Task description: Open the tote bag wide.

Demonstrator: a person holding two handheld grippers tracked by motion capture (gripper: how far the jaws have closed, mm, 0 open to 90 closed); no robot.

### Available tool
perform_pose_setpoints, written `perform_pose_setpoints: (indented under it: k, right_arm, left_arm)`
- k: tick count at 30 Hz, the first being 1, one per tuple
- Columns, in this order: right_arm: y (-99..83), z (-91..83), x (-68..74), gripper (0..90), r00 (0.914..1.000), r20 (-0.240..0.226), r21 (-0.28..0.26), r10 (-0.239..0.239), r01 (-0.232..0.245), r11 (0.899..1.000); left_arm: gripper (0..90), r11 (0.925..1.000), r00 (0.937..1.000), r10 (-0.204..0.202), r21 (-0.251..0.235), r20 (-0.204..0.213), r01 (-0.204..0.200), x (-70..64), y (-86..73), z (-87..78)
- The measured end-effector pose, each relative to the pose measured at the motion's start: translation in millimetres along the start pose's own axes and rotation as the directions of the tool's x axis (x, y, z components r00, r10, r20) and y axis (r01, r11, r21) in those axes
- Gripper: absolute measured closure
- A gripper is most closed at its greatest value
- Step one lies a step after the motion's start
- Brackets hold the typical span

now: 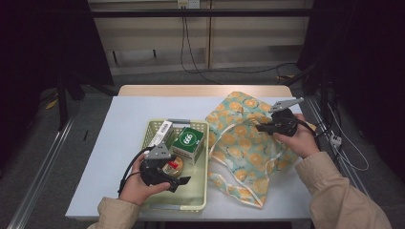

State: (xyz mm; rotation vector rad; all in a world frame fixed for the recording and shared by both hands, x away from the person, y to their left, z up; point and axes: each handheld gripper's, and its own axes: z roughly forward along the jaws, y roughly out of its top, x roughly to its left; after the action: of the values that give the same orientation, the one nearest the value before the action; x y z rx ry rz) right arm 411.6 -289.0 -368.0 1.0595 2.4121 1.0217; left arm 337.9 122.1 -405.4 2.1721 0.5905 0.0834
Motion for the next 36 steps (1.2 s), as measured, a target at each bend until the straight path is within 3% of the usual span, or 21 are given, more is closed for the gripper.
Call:
perform_pose_setpoints:
  k: [4, 10, 15, 18, 19, 22, 25, 28, 29, 30, 31, 32, 33, 36]
  right_arm:
    - [0.2, 0.4, 0.3, 90.0, 1.0000, -0.004, 0.004, -0.001, 0.002, 1.000]
    - [-0.3, 0.8, -0.3, 90.0, 1.0000, -0.007, 0.006, -0.002, 0.002, 1.000]
    - [0.0, 1.2, 0.2, 90.0, 1.0000, -0.009, 0.004, -0.003, 0.003, 1.000]
    - [0.3, 1.8, 0.7, 90.0, 0.9999, -0.014, 0.007, -0.007, 0.007, 1.000]
    - [0.3, 1.9, 1.1, 90.0, 0.9998, -0.017, 0.008, -0.007, 0.007, 1.000]
    - [0.2, 2.3, 1.4, 90.0, 0.9998, -0.019, 0.006, -0.010, 0.010, 1.000]
    - [0.3, 2.5, 1.5, 90.0, 0.9997, -0.023, 0.006, -0.010, 0.010, 1.000]
    - [0.3, 2.9, 2.1, 90.0, 0.9995, -0.028, 0.004, -0.016, 0.017, 1.000]
    - [0.0, 3.4, 2.4, 90.0, 0.9994, -0.030, 0.006, -0.017, 0.017, 1.000]
    - [-0.5, 4.0, 2.7, 90.0, 0.9994, -0.030, 0.006, -0.018, 0.018, 1.000]
    - [-1.0, 4.5, 2.9, 90.0, 0.9993, -0.031, 0.008, -0.019, 0.020, 1.000]
    - [-1.6, 5.1, 3.0, 90.0, 0.9992, -0.034, 0.008, -0.020, 0.020, 1.000]
    - [-2.1, 5.5, 3.0, 90.0, 0.9992, -0.034, 0.010, -0.022, 0.022, 1.000]
    - [-3.1, 6.4, 2.9, 90.0, 0.9991, -0.036, 0.013, -0.020, 0.021, 1.000]
  left_arm:
    - [7.7, 0.9997, 0.9997, -0.019, 0.016, -0.013, 0.019, 4.8, -4.3, 4.9]
    - [7.6, 0.9983, 0.9957, -0.009, 0.057, -0.092, 0.014, 7.5, -4.6, 8.7]
    - [8.9, 0.9970, 0.9955, -0.019, 0.074, -0.093, 0.026, 12.8, -3.8, 15.2]
    - [9.9, 0.9933, 0.9928, -0.012, 0.112, -0.119, 0.026, 14.6, -2.4, 21.7]
    - [10.1, 0.9940, 0.9941, -0.005, 0.108, -0.108, 0.017, 16.5, -1.9, 23.3]
    - [12.4, 0.9924, 0.9912, -0.009, 0.120, -0.132, 0.025, 19.6, 0.7, 27.3]
    - [13.3, 0.9863, 0.9888, 0.022, 0.165, -0.147, 0.003, 20.2, 2.4, 32.0]
    - [12.2, 0.9858, 0.9856, 0.033, 0.168, -0.166, -0.005, 20.1, 3.8, 35.6]
    - [12.3, 0.9829, 0.9802, 0.053, 0.183, -0.191, -0.018, 20.0, 4.3, 36.1]
    - [12.6, 0.9840, 0.9833, 0.055, 0.176, -0.173, -0.024, 21.4, 3.9, 37.5]
    - [12.7, 0.9859, 0.9824, 0.051, 0.166, -0.180, -0.021, 21.2, 3.7, 38.7]
    - [12.8, 0.9796, 0.9768, 0.084, 0.196, -0.197, -0.044, 22.1, 4.9, 37.4]
    - [12.8, 0.9837, 0.9817, 0.070, 0.176, -0.177, -0.039, 23.6, 4.2, 38.5]
    - [13.4, 0.9845, 0.9841, 0.072, 0.170, -0.163, -0.044, 25.1, 4.0, 39.6]
